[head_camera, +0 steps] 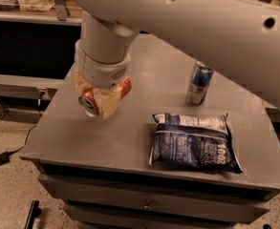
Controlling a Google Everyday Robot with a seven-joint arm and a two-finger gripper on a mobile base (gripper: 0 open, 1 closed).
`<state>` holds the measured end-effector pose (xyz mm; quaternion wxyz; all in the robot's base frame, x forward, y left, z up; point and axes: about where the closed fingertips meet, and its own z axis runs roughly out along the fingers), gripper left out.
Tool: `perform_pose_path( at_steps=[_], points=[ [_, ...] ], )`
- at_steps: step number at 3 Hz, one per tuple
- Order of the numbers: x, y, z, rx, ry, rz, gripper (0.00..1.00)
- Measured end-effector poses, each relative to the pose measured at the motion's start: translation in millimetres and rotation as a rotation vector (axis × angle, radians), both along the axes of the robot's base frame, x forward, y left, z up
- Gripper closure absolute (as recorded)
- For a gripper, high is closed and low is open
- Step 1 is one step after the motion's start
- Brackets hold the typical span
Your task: Place coke can upright
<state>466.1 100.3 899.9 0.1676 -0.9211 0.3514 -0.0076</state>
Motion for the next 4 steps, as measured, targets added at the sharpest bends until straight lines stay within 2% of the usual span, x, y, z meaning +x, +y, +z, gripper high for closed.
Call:
perform_pose_path(
  at_steps=[2, 3, 4],
  points=[
    [39, -47, 28, 0.113, -0.004, -0.249, 1.00],
    [57, -63, 42, 0.129, 0.008, -0.301, 1.00],
    [59, -65, 46, 0.135, 0.004, -0.306, 1.00]
  ],
)
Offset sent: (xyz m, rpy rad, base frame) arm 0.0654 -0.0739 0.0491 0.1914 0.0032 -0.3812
